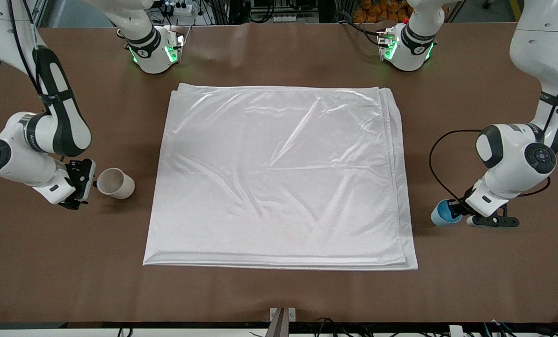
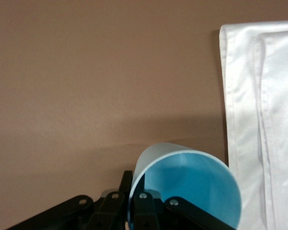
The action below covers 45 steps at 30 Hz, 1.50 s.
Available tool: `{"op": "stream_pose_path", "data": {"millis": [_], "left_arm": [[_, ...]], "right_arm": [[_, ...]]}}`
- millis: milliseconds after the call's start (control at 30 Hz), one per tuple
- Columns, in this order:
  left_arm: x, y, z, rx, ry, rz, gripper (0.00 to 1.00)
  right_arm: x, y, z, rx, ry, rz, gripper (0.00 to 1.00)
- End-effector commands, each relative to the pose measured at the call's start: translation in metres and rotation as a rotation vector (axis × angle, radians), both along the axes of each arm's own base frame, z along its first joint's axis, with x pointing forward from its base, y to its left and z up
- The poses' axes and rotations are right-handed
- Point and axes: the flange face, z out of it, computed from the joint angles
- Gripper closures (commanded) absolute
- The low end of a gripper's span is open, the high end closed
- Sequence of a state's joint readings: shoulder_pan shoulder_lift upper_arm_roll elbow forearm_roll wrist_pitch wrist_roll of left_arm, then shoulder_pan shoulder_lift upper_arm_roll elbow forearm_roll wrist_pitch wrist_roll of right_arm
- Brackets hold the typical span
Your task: Place blue cup into white mug on cloth
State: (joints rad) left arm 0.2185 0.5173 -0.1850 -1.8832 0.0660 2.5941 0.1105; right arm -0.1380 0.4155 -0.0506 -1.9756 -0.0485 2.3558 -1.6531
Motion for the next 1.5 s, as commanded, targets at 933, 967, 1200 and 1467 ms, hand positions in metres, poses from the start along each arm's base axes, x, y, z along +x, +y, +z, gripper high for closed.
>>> {"op": "stream_pose_path", "data": {"millis": [933, 967, 1200, 1467], "left_arm": [[0.015, -0.083, 0.132, 0.009, 0.067, -0.060, 1.00], [0.015, -0.084, 0.133, 0.008, 0.065, -0.059, 1.00], [0.017, -0.084, 0.144, 0.011, 0.058, -0.052, 1.00], [0.022, -0.087, 0.163, 0.047, 0.055, -0.074, 1.00]], "right_arm": [[-0.016, -0.002, -0.058, 0.039, 0.089, 0.044, 0.00], [-0.016, -0.002, -0.057, 0.039, 0.088, 0.044, 0.00], [-0.020, -0.009, -0.059, 0.043, 0.104, 0.035, 0.00], [-0.024, -0.019, -0.057, 0.046, 0.111, 0.017, 0.03]]}}
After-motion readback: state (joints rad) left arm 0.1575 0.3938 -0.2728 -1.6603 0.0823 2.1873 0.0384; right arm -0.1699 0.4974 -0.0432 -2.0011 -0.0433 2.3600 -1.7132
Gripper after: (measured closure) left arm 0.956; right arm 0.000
